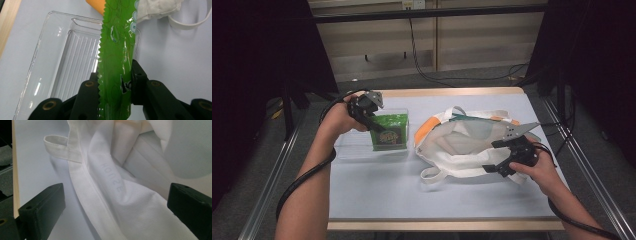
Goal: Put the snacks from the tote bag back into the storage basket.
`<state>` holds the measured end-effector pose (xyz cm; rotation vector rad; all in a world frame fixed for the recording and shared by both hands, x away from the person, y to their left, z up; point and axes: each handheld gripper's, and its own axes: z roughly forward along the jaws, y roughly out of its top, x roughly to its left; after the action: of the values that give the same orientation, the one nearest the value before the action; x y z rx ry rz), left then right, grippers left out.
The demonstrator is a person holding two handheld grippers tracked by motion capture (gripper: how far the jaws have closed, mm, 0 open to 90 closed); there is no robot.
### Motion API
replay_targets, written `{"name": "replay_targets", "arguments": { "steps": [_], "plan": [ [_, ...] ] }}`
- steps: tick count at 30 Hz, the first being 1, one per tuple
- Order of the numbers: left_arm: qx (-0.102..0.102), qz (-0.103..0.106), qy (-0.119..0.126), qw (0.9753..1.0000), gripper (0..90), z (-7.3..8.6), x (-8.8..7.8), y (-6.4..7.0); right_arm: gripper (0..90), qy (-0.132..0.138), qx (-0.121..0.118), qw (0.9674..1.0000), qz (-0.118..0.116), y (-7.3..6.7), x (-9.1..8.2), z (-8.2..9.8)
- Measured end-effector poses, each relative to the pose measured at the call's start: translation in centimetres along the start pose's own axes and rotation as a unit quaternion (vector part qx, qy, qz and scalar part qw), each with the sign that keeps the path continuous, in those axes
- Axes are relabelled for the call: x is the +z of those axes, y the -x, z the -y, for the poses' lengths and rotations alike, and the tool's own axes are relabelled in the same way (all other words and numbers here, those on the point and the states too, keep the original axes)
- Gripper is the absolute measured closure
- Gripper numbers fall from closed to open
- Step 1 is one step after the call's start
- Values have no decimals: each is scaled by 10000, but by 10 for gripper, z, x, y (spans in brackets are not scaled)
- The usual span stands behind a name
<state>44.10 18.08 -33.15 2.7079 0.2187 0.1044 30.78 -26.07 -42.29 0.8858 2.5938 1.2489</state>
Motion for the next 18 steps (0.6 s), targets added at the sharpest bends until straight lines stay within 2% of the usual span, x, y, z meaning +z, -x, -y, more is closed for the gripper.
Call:
{"name": "replay_targets", "arguments": {
  "steps": [2,5,7,11,13,14,15,16,18],
  "plan": [
    [-58,28,50,10000,734,1,1,1,9,0,-2,10000,5,0,0,0],
    [-25,96,-5,10000,731,2,3,2,9,12,-19,10000,22,0,0,0],
    [-39,40,21,10000,727,2,3,2,9,8,-6,10000,19,0,0,0],
    [-47,56,28,10000,720,4,5,3,9,10,-22,10000,5,0,1,-1],
    [-56,147,-4,9999,715,5,6,3,9,-2,-15,10000,17,-1,2,0],
    [-73,82,19,9999,711,6,6,3,9,-6,-16,10000,4,-1,2,0],
    [-94,161,4,9998,708,7,7,3,9,-9,-20,10000,6,-1,2,0],
    [-159,168,25,9997,704,7,7,4,9,-4,-15,10000,17,-1,2,0],
    [-161,180,4,9997,698,9,8,4,9,-17,-10,10000,10,-1,3,0]
  ]
}}
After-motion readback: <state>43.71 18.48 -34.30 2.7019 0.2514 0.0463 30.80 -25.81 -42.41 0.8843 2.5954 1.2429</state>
